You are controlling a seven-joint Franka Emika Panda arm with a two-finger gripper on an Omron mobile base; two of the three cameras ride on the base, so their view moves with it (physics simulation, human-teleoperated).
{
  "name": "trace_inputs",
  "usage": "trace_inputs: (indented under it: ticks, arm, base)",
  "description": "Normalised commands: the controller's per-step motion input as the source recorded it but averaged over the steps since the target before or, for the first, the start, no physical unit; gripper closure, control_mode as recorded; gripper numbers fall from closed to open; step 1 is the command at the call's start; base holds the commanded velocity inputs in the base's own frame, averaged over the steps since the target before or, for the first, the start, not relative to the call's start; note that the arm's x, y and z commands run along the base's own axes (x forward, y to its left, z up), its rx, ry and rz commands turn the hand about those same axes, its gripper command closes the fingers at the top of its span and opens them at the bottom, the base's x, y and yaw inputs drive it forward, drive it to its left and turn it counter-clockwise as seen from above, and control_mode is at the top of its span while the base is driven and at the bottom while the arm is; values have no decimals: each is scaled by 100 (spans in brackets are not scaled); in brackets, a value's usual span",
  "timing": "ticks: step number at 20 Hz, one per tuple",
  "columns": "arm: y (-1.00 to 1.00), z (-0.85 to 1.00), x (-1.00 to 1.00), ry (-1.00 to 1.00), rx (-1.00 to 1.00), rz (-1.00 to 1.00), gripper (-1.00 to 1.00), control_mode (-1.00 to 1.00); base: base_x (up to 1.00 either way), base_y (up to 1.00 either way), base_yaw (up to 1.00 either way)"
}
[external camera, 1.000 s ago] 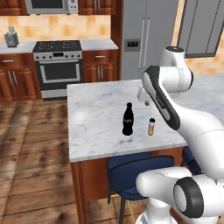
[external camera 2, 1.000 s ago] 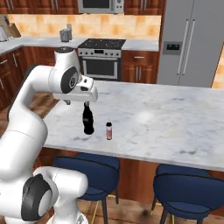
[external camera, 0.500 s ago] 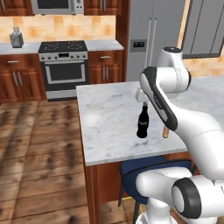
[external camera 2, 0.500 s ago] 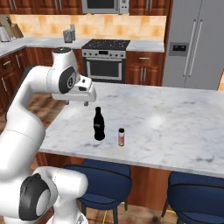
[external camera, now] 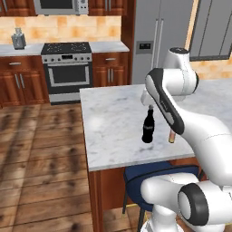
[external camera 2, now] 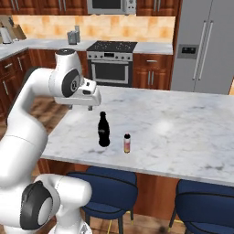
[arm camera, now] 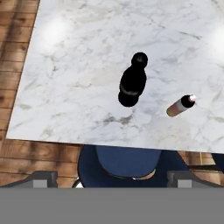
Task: Place the large bottle from the dining counter next to the other large bottle outside the sink, and place the small bottle from the dining counter next to the other small bottle inside the sink.
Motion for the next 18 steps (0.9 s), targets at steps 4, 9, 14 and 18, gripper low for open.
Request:
trace_inputs:
  ticks: [4, 9, 14, 18]
  arm:
    - [-9, 0, 62, 9, 0, 2, -100, -100]
    - [-23, -1, 36, 6, 0, 7, -100, -100]
    - [-27, -5, 33, 0, 0, 2, -100, -100]
    - [0, 0, 43, 7, 0, 0, -100, -100]
  base:
    - [0, 0, 0]
    - [0, 0, 0]
    - [0, 0, 0]
    - [0, 0, 0]
